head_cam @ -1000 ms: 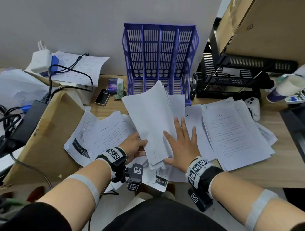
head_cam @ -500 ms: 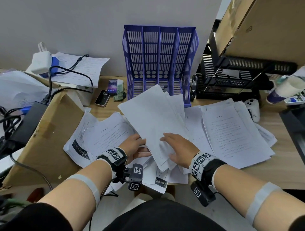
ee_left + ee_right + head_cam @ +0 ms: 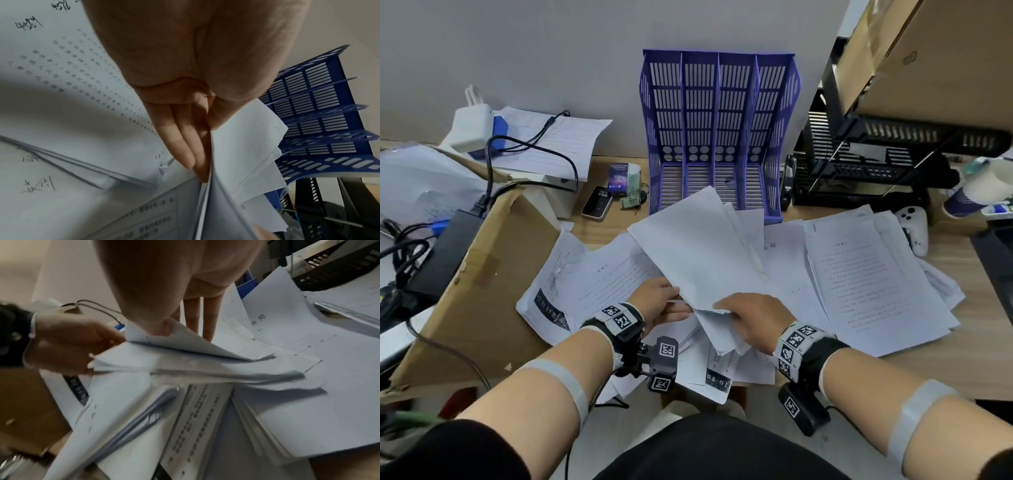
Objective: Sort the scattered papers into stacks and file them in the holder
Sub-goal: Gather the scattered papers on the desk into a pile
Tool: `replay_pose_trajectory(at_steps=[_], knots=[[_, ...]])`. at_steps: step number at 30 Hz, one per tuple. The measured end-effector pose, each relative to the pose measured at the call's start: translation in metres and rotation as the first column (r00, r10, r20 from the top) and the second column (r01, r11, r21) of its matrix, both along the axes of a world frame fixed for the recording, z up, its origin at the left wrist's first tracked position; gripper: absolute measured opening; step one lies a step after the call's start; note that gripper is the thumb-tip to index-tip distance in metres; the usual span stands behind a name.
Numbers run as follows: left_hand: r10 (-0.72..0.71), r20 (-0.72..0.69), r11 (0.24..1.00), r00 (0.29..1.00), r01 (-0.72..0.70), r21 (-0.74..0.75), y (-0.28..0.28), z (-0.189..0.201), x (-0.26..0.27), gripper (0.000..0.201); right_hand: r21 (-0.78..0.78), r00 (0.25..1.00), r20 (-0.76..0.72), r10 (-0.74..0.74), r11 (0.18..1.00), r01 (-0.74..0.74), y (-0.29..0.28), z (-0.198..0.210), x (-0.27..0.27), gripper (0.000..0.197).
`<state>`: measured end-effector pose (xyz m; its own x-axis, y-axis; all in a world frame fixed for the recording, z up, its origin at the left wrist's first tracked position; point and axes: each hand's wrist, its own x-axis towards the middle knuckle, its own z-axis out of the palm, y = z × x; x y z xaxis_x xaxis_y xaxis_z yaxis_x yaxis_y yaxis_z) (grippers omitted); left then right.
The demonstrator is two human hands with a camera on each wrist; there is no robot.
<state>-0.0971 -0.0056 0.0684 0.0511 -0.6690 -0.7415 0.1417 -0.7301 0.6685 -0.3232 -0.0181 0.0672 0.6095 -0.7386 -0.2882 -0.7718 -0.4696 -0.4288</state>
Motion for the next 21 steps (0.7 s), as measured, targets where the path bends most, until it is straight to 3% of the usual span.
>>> replay_pose_trajectory(at_steps=[2, 4, 6, 8, 10, 11, 13, 15, 17, 19, 21], knots=[[0.026, 0.063, 0.999, 0.998, -0.028, 0.019, -0.002, -0.002, 0.003, 0.029, -0.044, 0.993, 0.060, -0.102, 0.994, 0.104, -0.006, 0.004, -0.003, 0.031], [0.045, 0.281, 0.999, 0.959, -0.044, -0.010, -0.005, -0.006, 0.008, 0.045, -0.120, 0.971, 0.146, -0.190, 0.971, 0.208, -0.017, 0.009, -0.008, 0.021], [-0.025, 0.582, 0.992, 0.813, 0.094, -0.089, -0.010, -0.006, 0.014, 0.073, -0.165, 0.950, 0.228, -0.215, 0.953, 0.255, -0.030, 0.017, -0.009, 0.017], [-0.171, 0.801, 0.929, 0.574, 0.364, -0.063, -0.015, -0.003, 0.018, 0.084, -0.192, 0.935, 0.299, -0.193, 0.947, 0.257, -0.043, 0.031, -0.007, 0.022], [-0.313, 0.854, 0.820, 0.415, 0.572, 0.023, -0.023, 0.003, 0.017, 0.064, -0.231, 0.915, 0.381, -0.134, 0.944, 0.235, -0.054, 0.049, -0.003, 0.027], [-0.344, 0.848, 0.784, 0.403, 0.620, 0.024, -0.027, 0.005, 0.016, 0.043, -0.251, 0.898, 0.429, -0.098, 0.942, 0.223, -0.059, 0.058, 0.001, 0.026], [-0.354, 0.788, 0.783, 0.503, 0.621, -0.045, -0.034, 0.014, 0.007, 0.009, -0.281, 0.851, 0.523, -0.054, 0.931, 0.232, -0.068, 0.076, 0.006, 0.022], [-0.235, 0.744, 0.825, 0.625, 0.534, -0.187, -0.039, 0.018, 0.007, 0.019, -0.303, 0.802, 0.587, -0.107, 0.890, 0.340, -0.078, 0.089, 0.007, 0.021], [-0.059, 0.689, 0.881, 0.723, 0.362, -0.304, -0.042, 0.023, 0.017, 0.023, -0.283, 0.737, 0.622, -0.265, 0.801, 0.527, -0.090, 0.090, -0.002, 0.040], [0.099, 0.564, 0.925, 0.820, 0.133, -0.357, -0.044, 0.024, 0.036, 0.027, -0.128, 0.643, 0.592, -0.485, 0.731, 0.670, -0.099, 0.079, -0.016, 0.061], [0.261, 0.455, 0.915, 0.851, -0.067, -0.398, -0.044, 0.021, 0.060, 0.024, 0.181, 0.594, 0.430, -0.680, 0.709, 0.681, -0.096, 0.061, -0.026, 0.068]])
